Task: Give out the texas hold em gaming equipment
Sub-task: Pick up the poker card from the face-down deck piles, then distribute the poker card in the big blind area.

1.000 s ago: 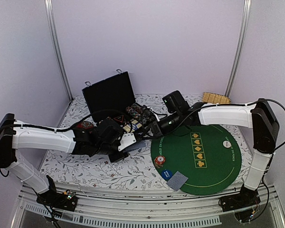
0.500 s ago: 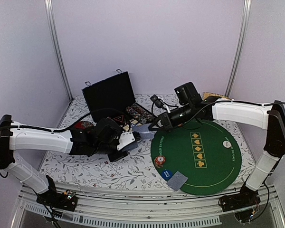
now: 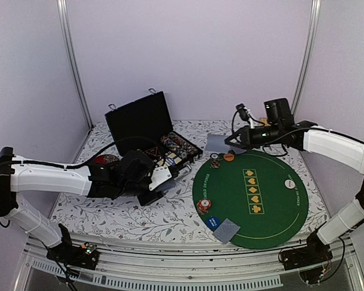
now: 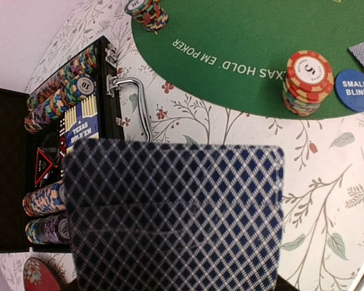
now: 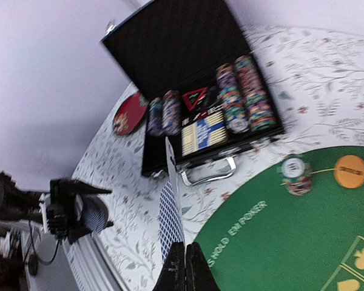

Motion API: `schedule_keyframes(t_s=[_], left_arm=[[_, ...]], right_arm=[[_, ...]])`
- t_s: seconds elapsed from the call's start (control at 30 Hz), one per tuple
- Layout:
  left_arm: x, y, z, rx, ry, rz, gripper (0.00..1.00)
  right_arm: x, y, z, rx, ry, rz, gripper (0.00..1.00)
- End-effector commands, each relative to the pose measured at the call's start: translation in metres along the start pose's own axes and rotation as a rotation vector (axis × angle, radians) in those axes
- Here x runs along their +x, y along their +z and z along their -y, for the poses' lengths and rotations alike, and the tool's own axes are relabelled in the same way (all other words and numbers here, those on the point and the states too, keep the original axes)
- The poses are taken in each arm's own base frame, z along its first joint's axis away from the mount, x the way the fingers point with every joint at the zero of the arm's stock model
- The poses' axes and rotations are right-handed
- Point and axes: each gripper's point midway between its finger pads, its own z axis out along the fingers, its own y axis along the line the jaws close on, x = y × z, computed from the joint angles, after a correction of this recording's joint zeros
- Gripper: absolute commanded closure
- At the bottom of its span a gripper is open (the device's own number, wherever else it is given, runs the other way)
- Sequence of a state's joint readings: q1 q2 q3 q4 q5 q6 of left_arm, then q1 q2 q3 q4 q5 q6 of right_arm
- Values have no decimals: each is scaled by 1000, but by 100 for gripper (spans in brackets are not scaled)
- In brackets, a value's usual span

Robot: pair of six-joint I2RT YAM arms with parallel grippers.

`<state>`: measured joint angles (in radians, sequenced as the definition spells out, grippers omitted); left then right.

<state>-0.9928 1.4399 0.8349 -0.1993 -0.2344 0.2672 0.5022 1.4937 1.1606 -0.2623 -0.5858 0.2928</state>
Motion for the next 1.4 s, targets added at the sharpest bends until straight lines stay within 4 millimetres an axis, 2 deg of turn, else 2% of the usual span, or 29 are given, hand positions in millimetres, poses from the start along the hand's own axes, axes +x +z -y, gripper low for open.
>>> schedule_keyframes(t_s=[0.0,0.1,0.23,0.4,0.53,0.7,0.77,0.87,0.93,1.13,1.23,1.37], left_arm=[[-4,-4,-7,-23,-54,26,44],[-5,-4,-9,-36,-71,28,44],[-8,-3,-16,-72,-91,36,43],[-16,-1,-18,-73,-103,57,43],[-21,2,-15,-56,-109,63,43],[-21,7,-10,-32,-106,63,43],[-20,8,-9,-25,-110,60,43],[-18,10,-7,-19,-113,58,43],[-16,10,-7,-25,-116,50,43],[-14,11,-8,-30,-112,44,43],[-13,11,-8,-31,-108,40,43],[-12,12,-7,-27,-109,38,43]], right_arm=[[-34,-51,47,166,109,259,98],[-38,-78,79,250,189,364,98],[-36,-100,104,319,256,455,98],[-36,-114,117,366,309,558,98],[-37,-113,133,384,376,621,98],[-59,-93,165,368,489,692,98],[-66,-80,182,363,539,711,98],[-67,-50,211,355,622,687,98],[-63,-29,230,351,671,656,98],[-47,17,277,330,838,635,98],[-41,34,288,316,879,606,98],[-30,45,297,317,911,580,98]])
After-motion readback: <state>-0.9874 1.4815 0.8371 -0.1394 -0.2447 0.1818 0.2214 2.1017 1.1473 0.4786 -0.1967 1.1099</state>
